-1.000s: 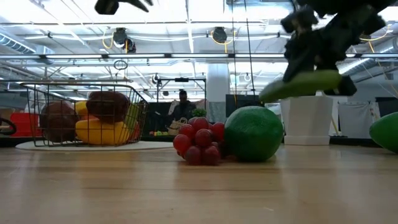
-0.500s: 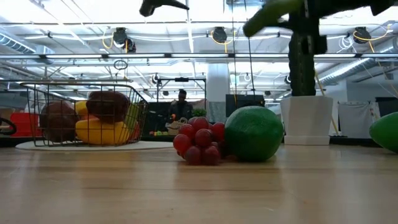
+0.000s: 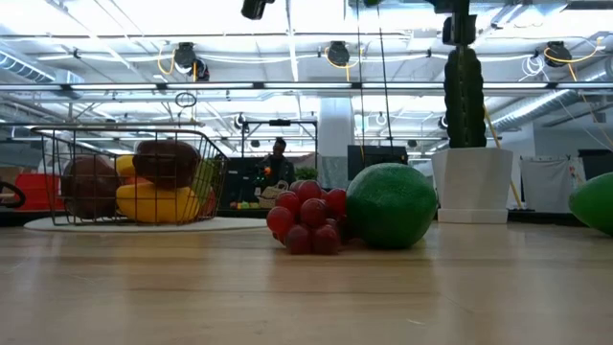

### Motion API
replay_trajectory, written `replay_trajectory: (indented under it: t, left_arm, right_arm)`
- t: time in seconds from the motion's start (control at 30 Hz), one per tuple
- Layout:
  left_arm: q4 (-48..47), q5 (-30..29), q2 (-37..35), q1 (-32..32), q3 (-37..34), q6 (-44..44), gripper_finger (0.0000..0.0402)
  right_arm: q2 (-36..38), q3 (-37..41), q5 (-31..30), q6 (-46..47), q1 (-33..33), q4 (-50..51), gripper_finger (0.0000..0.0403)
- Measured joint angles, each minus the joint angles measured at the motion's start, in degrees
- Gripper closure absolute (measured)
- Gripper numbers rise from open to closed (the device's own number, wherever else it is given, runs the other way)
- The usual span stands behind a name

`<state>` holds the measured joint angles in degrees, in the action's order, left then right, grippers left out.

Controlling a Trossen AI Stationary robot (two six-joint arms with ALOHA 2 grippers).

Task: Build produce basket
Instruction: Put the green cucumber into the wire basket

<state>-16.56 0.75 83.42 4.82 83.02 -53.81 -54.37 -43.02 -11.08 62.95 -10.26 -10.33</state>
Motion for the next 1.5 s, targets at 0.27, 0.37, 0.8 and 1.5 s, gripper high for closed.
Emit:
replay_trajectory:
  t: [0.27, 0.37, 0.8, 1.5]
  left_arm:
    - [2.89, 1.26, 0.64, 0.00, 0.02, -2.40, 0.0102]
    - [3.92, 1.25, 0.60, -0.02, 0.02, -3.35, 0.0084]
    - [6.40, -0.95, 2.88, -0.13, -0.07, -0.08, 0.0050]
    - [24.00, 6.58, 13.34, -0.41, 0.02, -6.26, 0.0172]
  right_arm:
    - [-1.80, -6.51, -2.60, -6.63, 0.02, 5.87, 0.0255]
    - [-2.24, -6.70, -2.70, -7.09, 0.19, 5.98, 0.0255]
    - [-3.63, -6.78, -2.66, -6.83, 1.70, 5.85, 0.0255]
    - [-3.58, -6.73, -2.35, -8.23, 2.08, 4.79, 0.0255]
